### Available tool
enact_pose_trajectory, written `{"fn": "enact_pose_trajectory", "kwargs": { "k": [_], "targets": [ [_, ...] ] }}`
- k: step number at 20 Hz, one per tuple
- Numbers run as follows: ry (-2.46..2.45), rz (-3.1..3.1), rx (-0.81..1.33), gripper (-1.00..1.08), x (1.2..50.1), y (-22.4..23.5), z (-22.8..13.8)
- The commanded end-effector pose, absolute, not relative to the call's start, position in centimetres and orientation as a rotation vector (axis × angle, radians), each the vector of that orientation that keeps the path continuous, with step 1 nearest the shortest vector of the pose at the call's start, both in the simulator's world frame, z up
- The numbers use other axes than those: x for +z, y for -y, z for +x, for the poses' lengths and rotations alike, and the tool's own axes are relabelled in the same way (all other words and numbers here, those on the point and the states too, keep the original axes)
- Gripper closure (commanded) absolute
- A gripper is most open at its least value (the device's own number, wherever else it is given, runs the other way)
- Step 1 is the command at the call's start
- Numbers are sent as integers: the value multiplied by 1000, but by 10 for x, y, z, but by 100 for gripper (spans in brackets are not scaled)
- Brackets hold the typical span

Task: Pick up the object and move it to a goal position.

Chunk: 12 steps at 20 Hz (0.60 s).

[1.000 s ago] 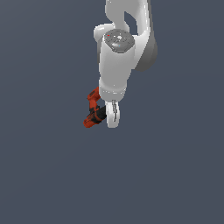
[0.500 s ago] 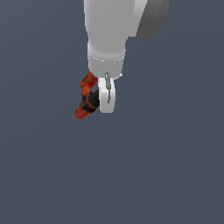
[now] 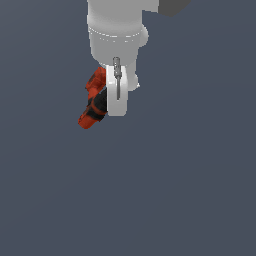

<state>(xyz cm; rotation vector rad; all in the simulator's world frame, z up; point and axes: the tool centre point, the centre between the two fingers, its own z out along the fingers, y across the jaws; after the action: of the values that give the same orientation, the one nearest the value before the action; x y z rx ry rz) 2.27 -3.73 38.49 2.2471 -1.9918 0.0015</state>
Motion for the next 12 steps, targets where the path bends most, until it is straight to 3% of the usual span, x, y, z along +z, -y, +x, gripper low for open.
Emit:
{"fn": "enact_pose_trajectory", "kwargs": {
  "k": [1,12],
  "targets": [
    [1994,2250,8,108,395,39,25],
    [1991,2247,1,108,400,41,26]
  ]
}}
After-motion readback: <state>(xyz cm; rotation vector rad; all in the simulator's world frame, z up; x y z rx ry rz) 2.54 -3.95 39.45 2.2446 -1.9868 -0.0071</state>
